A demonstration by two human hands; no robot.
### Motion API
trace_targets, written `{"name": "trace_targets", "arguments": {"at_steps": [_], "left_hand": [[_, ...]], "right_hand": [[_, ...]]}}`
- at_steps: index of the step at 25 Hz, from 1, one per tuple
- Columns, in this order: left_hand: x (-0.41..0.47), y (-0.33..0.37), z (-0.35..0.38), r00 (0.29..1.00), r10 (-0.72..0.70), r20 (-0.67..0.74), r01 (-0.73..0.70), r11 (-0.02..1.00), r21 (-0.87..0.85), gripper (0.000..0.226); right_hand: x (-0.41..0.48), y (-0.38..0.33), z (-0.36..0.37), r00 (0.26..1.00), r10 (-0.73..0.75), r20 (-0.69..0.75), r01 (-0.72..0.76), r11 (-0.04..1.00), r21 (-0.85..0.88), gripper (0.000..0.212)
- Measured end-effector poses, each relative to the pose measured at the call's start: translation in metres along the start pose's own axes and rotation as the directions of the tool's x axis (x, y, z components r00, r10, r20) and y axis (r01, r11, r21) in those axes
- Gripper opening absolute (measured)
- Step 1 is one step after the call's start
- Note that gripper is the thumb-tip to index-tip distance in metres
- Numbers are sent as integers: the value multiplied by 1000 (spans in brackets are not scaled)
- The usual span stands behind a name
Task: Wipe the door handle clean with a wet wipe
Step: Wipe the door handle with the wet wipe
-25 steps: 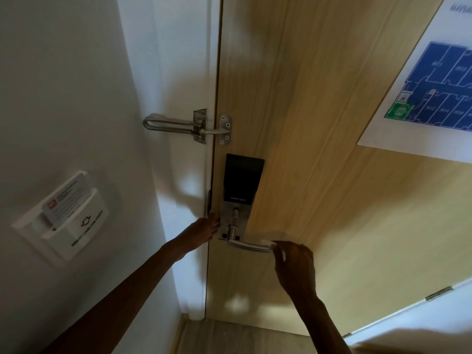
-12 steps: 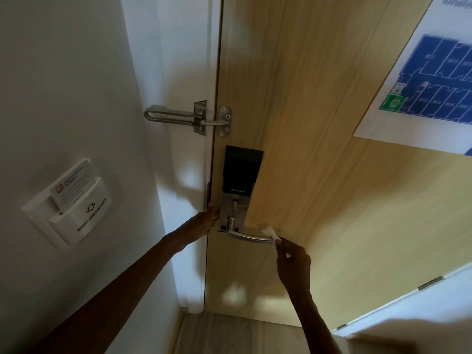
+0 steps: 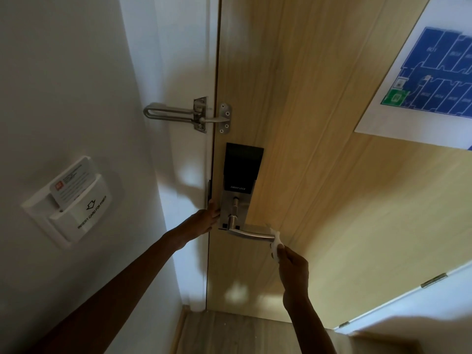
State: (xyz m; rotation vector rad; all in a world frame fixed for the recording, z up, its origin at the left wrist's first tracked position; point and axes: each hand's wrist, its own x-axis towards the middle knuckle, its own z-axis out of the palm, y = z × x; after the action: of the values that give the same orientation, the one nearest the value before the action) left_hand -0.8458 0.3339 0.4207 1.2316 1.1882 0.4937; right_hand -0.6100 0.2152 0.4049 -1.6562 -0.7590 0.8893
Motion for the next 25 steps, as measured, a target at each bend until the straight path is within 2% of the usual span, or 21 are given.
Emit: {"name": "trace_targets", "arguments": {"at_steps": [2,3,5,7,9,12,14,19,22,25], "left_hand": [[-4,4,2,1000,-3,-18,3,1000,1,91],[-5,5,3,1000,-3,-20,3,1000,0,89],[-8,8,2,1000,2,-28,-2,1000,-5,91],[-10,10,1,999,2,-38,-2,1000,-10,88],[-13,10,0,999,-7,-35,6,1000,-29,83],[-13,12,-1,1000,-2,-27,1,999,-50,90],[-14,11,-3,1000,-1,-23,0,999,-45,97],[-15,12,-6,1000,-8,-21,6,998,-69,106],[-15,12,-6,1000,-12,-26,10,997,-81,106],[-14,12,-5,999,-19,-33,16,995,-95,104]], "right_hand": [[2,-2,0,1000,24,13,-24,1000,-7,24],[4,-3,1,1000,-13,9,13,999,-46,28],[1,-5,2,974,-222,-31,214,961,-172,28],[-6,-12,5,880,-474,-23,447,846,-292,22],[-4,-20,19,804,-584,116,576,712,-402,21],[2,-26,53,770,-536,347,627,530,-572,21],[2,-23,75,774,-530,346,626,560,-543,22],[7,-26,99,880,-462,112,468,798,-380,19],[5,-29,108,888,-456,58,444,819,-364,16],[2,-20,98,836,-531,137,537,741,-403,12]]}}
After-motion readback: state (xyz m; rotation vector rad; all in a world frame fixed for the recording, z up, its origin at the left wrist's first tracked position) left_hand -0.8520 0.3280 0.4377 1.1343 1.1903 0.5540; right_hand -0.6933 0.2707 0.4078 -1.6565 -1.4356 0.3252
